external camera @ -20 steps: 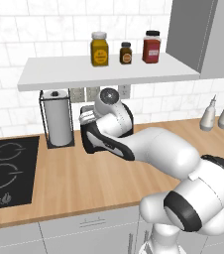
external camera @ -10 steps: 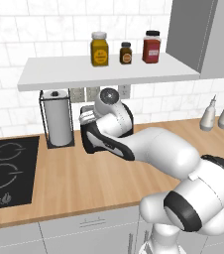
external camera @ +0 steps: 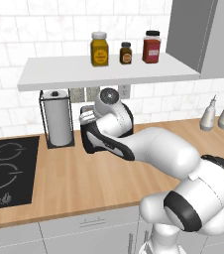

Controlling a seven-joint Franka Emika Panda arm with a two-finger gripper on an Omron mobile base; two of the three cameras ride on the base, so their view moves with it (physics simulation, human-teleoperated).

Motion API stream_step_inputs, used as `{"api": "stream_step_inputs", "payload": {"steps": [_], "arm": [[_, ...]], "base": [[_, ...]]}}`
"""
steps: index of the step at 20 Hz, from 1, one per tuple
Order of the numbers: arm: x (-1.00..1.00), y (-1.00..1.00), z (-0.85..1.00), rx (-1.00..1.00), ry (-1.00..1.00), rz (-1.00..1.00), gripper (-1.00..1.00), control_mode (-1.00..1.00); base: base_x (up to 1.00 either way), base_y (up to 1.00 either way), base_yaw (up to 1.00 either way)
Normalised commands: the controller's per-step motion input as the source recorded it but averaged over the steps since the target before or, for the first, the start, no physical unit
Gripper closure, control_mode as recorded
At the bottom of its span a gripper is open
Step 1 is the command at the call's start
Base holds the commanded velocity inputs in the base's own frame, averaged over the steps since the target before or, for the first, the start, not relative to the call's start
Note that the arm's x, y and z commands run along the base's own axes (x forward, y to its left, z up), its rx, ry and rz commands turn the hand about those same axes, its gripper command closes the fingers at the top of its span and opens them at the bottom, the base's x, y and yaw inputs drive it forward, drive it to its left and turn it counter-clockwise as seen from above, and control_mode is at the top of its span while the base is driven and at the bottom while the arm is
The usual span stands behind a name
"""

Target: Start the toaster. Once the lever pops up, take the bread to the plate on the dining counter.

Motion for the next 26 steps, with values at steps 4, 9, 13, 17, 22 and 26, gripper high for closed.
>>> {"api": "stream_step_inputs", "payload": {"steps": [4,9,13,17,22,26], "arm": [[0.00,0.00,0.00,0.00,0.00,0.00,-1.00,-1.00],[0.00,0.00,0.00,0.00,0.00,0.00,-1.00,-1.00],[0.00,0.00,0.00,0.00,0.00,0.00,-1.00,-1.00],[0.00,0.00,0.00,0.00,0.00,0.00,-1.00,-1.00],[0.00,0.00,0.00,0.00,0.00,0.00,-1.00,-1.00],[0.00,0.00,0.00,0.00,0.00,0.00,-1.00,-1.00]], "base": [[0.00,0.00,0.00],[0.00,0.00,0.00],[0.00,0.00,0.00],[0.00,0.00,0.00],[0.00,0.00,0.00],[0.00,0.00,0.00]]}}
